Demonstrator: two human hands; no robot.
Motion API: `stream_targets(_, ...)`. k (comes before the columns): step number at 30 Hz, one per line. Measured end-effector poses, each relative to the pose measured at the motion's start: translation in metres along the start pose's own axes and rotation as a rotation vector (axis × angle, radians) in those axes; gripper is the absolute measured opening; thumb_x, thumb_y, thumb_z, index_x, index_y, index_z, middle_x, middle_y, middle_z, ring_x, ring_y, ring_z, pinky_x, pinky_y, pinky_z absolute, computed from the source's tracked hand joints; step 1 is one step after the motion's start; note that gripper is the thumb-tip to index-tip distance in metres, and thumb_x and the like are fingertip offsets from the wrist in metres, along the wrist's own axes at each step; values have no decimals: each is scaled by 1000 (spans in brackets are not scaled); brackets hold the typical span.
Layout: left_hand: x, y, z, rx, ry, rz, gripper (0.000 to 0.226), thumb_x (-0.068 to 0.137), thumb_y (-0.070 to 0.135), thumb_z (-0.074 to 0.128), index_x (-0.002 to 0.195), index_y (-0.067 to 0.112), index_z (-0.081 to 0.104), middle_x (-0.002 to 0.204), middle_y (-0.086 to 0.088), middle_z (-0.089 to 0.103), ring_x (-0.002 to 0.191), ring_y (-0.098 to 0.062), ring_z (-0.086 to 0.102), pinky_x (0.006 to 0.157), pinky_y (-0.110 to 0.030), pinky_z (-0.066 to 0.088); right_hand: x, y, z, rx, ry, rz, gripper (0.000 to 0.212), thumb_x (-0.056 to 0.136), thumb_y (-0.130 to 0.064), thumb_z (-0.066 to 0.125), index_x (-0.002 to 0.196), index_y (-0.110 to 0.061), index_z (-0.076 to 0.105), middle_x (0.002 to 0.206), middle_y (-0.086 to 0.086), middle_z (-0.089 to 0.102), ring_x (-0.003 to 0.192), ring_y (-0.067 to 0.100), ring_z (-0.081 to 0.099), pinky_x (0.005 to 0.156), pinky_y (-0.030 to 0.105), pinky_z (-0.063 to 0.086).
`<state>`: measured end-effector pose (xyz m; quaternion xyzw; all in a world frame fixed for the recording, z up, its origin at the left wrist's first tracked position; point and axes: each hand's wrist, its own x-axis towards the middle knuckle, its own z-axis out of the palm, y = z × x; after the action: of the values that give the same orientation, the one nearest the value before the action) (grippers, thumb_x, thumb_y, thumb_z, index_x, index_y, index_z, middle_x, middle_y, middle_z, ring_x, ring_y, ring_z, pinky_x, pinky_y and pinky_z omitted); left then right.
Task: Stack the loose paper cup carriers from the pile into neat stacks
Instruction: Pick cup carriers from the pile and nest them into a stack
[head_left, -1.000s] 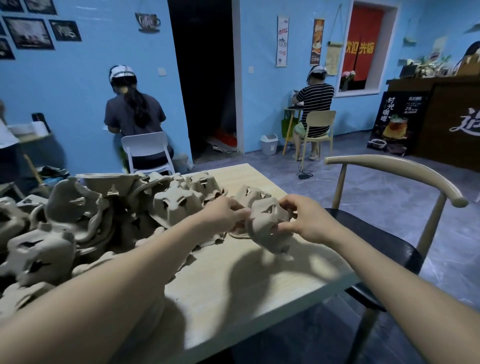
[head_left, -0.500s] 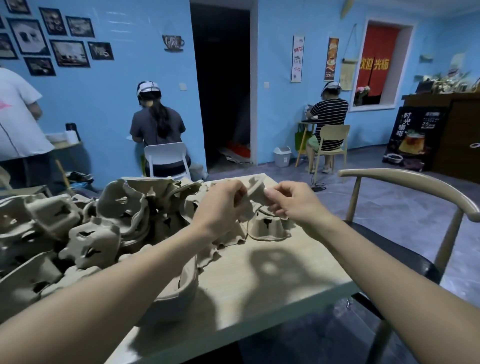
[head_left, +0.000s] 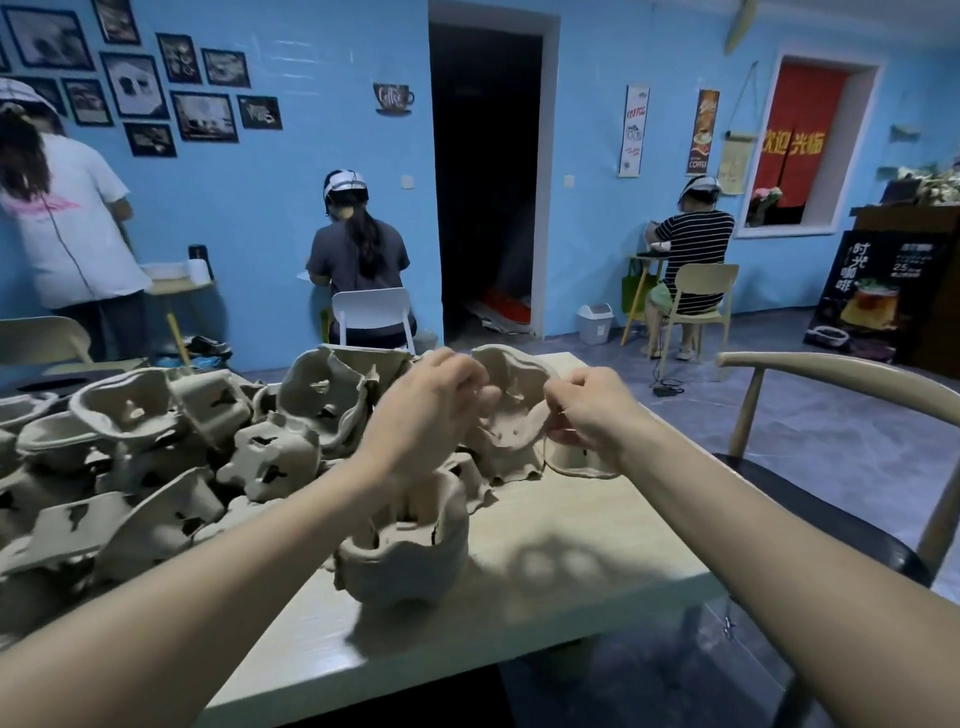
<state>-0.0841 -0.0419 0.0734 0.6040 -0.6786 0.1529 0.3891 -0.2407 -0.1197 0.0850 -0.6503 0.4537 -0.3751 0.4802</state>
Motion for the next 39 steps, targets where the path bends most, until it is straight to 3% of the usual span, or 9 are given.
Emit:
stream_targets(4,-10,-25,-23,-28,-38,-323,29,91,39,54,110,17,56,108,1,50,91,-12,52,84,-29,45,-11,-6,13,43,-66,-53,27,91,-3,44,65,-10,45,55,5,53,55,16,52,52,24,44)
stream_targets(7,-19,-32,-34,-193,-72,-468,26,93,39,53,97,14,59,85,0,63,71,-7,61,67,-23,46,-15,-10,26,47,-119,-67,32,92,-2,42,61,-10,41,41,-2,46,49,14,39,47,24,34)
stream_targets(9,-28,-33,-39,-339,-87,-550,20,93,32,56,87,13,61,67,3,62,52,-7,57,57,-25,44,-17,-10,36,33,-139,-60,32,92,-3,44,61,-9,46,52,7,49,50,16,38,47,24,31)
stream_targets(12,-37,-42,-47,-414,-52,-674,17,90,29,61,80,15,64,67,2,62,60,-14,54,65,-30,47,-21,-9,47,54,-146,-26,27,90,-2,49,64,-7,53,68,13,53,54,16,44,47,22,36)
stream_targets(18,-54,-41,-58,-625,-117,-883,16,91,17,61,86,2,64,50,4,55,37,0,48,42,-11,42,-30,-1,56,78,-187,-13,24,84,6,59,62,-3,59,71,13,55,64,15,51,52,19,42)
stream_targets(23,-72,-50,-57,-610,-203,-924,16,89,17,63,87,1,62,38,10,52,34,-1,46,41,-13,41,-35,11,66,-109,-193,-70,6,80,1,66,75,2,69,72,14,62,68,20,54,66,33,44)
stream_targets(27,-83,-55,-54,-534,-213,-906,19,88,19,66,77,3,61,39,8,51,38,-5,46,44,-16,44,-38,21,72,-281,-183,-137,19,83,-10,65,77,7,66,66,10,54,63,18,47,60,31,41)
stream_targets(35,-92,-56,-51,-239,-181,-766,24,80,31,73,82,10,62,69,1,62,63,-11,57,63,-27,46,-40,31,78,-514,-161,-227,37,88,-16,62,55,-12,45,53,2,37,52,15,33,50,26,28)
stream_targets(39,-91,-55,-48,-134,-165,-684,25,80,29,73,93,15,57,87,1,59,83,-16,56,75,-29,45,-40,34,75,-509,-170,-252,28,89,-19,61,65,-6,58,58,2,47,57,15,40,54,26,33)
